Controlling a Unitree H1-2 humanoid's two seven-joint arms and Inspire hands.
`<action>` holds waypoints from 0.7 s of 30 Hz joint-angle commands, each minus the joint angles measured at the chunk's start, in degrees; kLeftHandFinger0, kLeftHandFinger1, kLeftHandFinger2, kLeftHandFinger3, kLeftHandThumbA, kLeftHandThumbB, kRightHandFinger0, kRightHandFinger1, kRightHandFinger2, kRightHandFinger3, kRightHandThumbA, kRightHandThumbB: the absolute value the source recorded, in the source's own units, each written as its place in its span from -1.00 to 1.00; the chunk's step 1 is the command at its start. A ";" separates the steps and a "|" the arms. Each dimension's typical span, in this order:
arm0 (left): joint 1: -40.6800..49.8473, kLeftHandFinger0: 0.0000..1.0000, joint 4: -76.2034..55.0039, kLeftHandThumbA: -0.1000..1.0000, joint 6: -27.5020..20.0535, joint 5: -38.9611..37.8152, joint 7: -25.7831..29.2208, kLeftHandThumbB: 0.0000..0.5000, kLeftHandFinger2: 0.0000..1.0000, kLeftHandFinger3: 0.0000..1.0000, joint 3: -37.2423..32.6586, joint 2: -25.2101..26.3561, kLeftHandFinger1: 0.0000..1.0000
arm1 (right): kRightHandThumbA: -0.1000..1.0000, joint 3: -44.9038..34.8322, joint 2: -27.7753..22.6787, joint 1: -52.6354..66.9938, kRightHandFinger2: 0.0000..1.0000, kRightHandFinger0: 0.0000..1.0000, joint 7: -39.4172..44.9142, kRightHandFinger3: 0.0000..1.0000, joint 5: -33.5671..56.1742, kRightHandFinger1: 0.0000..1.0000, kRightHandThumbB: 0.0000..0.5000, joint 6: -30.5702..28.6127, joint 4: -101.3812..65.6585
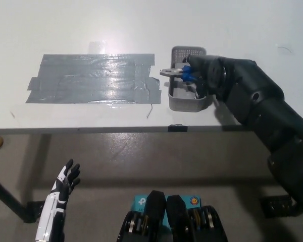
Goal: The robot picks the blue plier placed on top of the container and places it on the grey area of the table
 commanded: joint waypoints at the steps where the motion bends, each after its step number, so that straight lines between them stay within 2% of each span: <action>1: -0.19 1.00 -1.48 1.00 -1.32 -0.46 -0.12 -1.00 1.00 1.00 0.02 0.25 1.00 | -0.98 0.05 0.47 1.53 -0.13 -0.54 -13.07 0.17 -2.05 -0.33 0.02 -5.56 -0.41; 2: -0.52 1.00 -1.29 1.00 -1.27 -0.42 -0.08 -1.00 1.00 1.00 0.04 0.24 1.00 | -1.00 0.40 0.37 1.73 -0.40 -0.84 -15.46 -0.13 -2.65 -0.61 0.11 -6.18 -0.26; 3: -0.12 1.00 -1.60 1.00 -1.02 -0.41 -0.16 -1.00 1.00 1.00 -0.02 0.24 1.00 | -1.00 0.74 0.29 2.51 -0.45 -0.99 -18.11 -0.21 -3.29 -0.72 0.12 -6.67 -0.48; 4: -0.65 1.00 -1.42 1.00 -0.88 -0.33 -0.10 -1.00 1.00 1.00 0.02 0.23 1.00 | -1.00 0.73 0.14 2.68 -0.40 -1.00 -20.59 -0.34 -3.55 -0.78 0.04 -7.47 -0.23; 5: -0.87 1.00 -1.58 1.00 -0.60 -0.32 -0.10 -1.00 1.00 1.00 0.06 0.24 1.00 | -1.00 0.46 0.05 2.94 0.00 -1.00 -21.74 -0.23 -3.35 -0.57 -0.07 -8.38 0.12; 6: -0.25 1.00 -1.96 1.00 -0.33 -0.29 -0.06 -1.00 1.00 1.00 0.09 0.20 1.00 | -1.00 0.43 0.09 3.63 0.38 -0.99 -21.91 0.06 -3.31 -0.34 -0.06 -8.52 0.04; 8: -0.76 1.00 -1.68 1.00 -0.55 -0.31 -0.09 -1.00 1.00 1.00 0.14 0.31 1.00 | -1.00 0.35 -0.37 4.16 0.74 -0.89 -23.41 0.55 -3.28 -0.02 -0.11 -9.92 0.59; 9: -0.50 1.00 -1.71 1.00 -0.61 -0.43 -0.27 -1.00 1.00 1.00 0.06 0.40 1.00 | -1.00 0.47 -0.48 4.65 0.83 -0.81 -24.03 0.68 -3.49 0.09 -0.11 -10.17 0.71; 12: -0.59 1.00 -1.61 1.00 -0.69 -0.70 -0.51 -1.00 1.00 1.00 -0.14 0.34 1.00 | -1.00 1.17 -0.87 5.17 0.84 -0.79 -25.91 0.69 -4.62 0.10 -0.09 -10.60 0.80; 13: -0.76 1.00 -1.44 0.98 -0.79 -0.75 -0.54 -1.00 1.00 1.00 -0.26 0.23 1.00 | -1.00 1.27 -1.12 5.25 0.77 -0.74 -26.84 0.58 -4.77 0.08 -0.08 -11.27 0.94; 14: -0.56 1.00 -1.55 0.93 -0.82 -0.69 -0.52 -1.00 1.00 1.00 -0.45 0.02 1.00 | -1.00 1.43 -1.34 5.47 0.75 -0.79 -27.66 0.47 -5.00 0.03 -0.12 -11.64 0.80; 16: -1.02 1.00 -1.20 0.91 -1.15 -0.77 -0.62 -1.00 1.00 1.00 -0.43 0.23 1.00 | -1.00 1.55 -1.35 5.22 0.80 -0.83 -29.08 0.43 -5.26 0.06 -0.13 -12.03 0.96; 19: -0.64 1.00 -0.96 0.92 -1.49 -0.61 -0.48 -1.00 0.97 1.00 -0.27 0.40 0.97 | -1.00 1.47 -0.97 5.24 1.00 -0.82 -30.65 0.67 -5.34 0.17 -0.28 -13.04 1.39; 21: -0.28 0.97 -1.18 0.89 -1.45 -0.80 -0.53 -1.00 0.93 1.00 -0.19 0.46 0.93 | -1.00 1.31 -0.77 4.98 1.00 -0.71 -31.06 0.73 -5.47 0.24 -0.28 -13.36 1.11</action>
